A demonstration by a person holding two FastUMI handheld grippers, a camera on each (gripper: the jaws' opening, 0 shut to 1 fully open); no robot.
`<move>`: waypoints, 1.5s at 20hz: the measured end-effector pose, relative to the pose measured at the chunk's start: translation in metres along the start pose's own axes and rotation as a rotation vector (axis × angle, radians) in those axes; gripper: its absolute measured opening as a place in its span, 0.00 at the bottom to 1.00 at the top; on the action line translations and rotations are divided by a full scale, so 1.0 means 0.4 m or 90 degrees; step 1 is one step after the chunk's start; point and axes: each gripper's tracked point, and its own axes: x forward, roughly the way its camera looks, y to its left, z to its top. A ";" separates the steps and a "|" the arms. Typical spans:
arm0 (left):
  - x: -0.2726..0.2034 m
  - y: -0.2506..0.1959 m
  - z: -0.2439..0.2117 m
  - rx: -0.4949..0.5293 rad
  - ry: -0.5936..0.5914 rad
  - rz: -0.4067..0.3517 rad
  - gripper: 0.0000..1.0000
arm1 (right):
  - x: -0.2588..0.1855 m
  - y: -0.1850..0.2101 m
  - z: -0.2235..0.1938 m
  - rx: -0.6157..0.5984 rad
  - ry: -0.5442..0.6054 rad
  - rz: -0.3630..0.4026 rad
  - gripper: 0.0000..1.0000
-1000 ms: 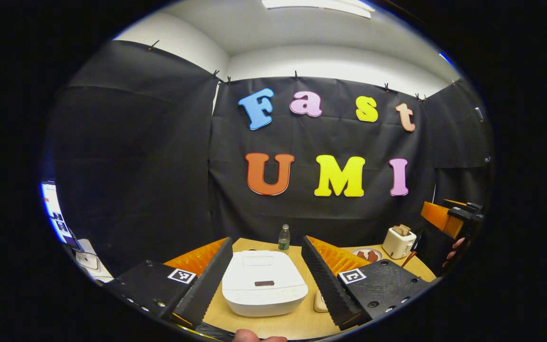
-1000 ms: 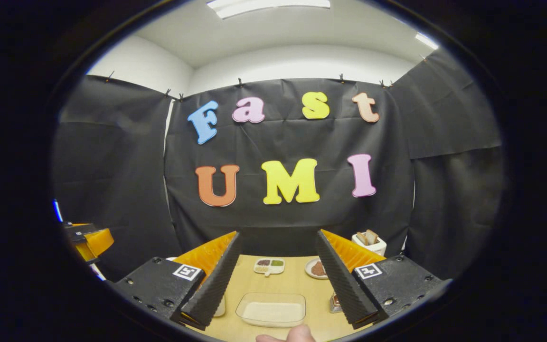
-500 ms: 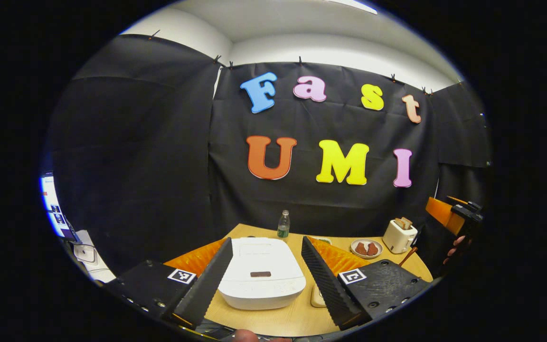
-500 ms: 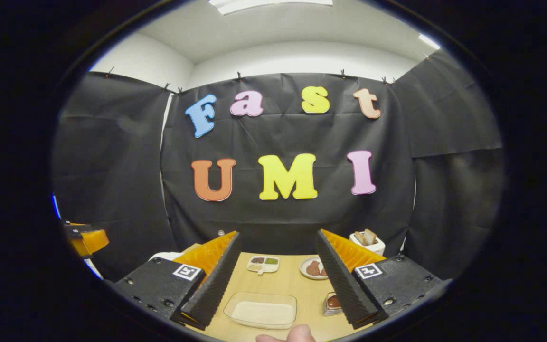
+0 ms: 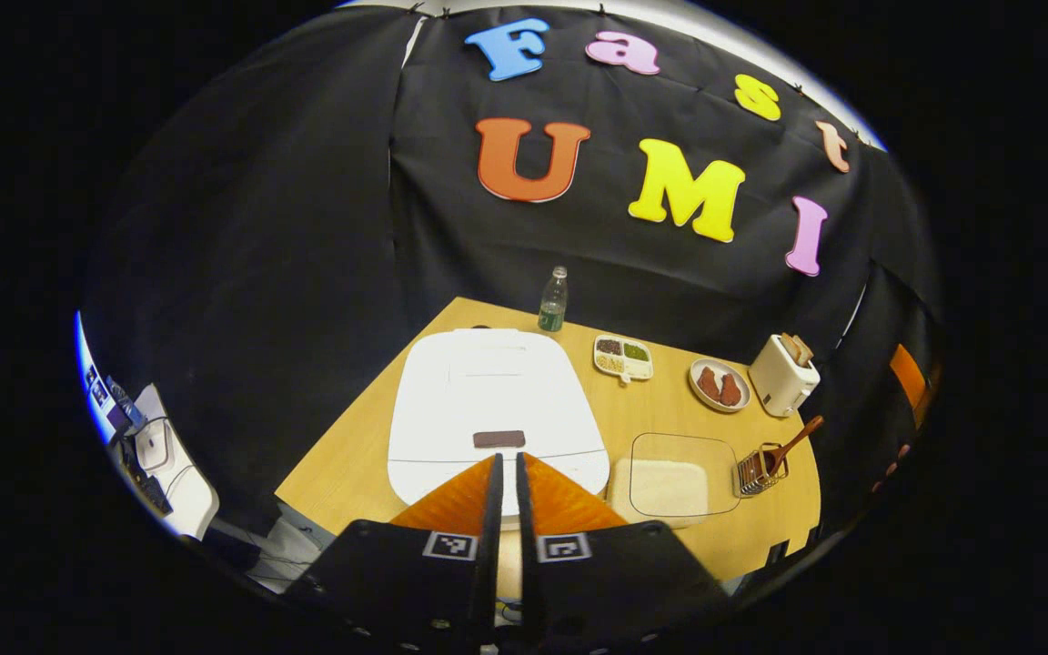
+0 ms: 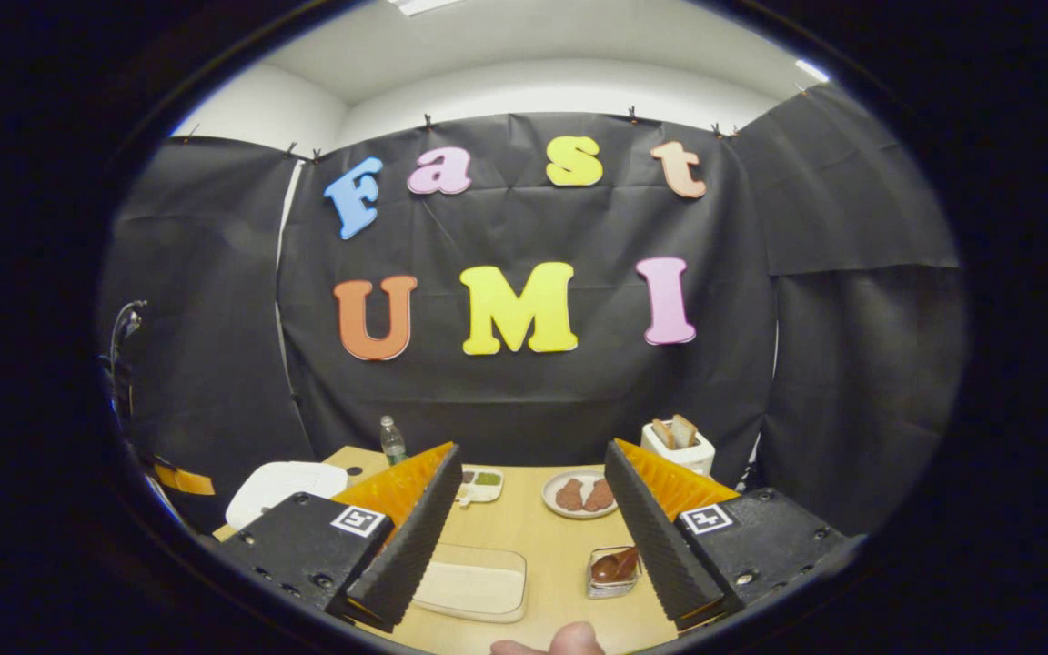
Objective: Close the left gripper, press the button to open the rice cooker; take a wooden spoon from the chopstick holder with the right hand, scoop a spoonful of rice and pour it into the rice cooker, then put the wooden spoon back into the chopstick holder.
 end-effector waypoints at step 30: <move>0.295 0.038 -0.044 -0.089 0.071 0.009 0.00 | 0.084 -0.037 -0.134 0.003 0.102 0.014 0.96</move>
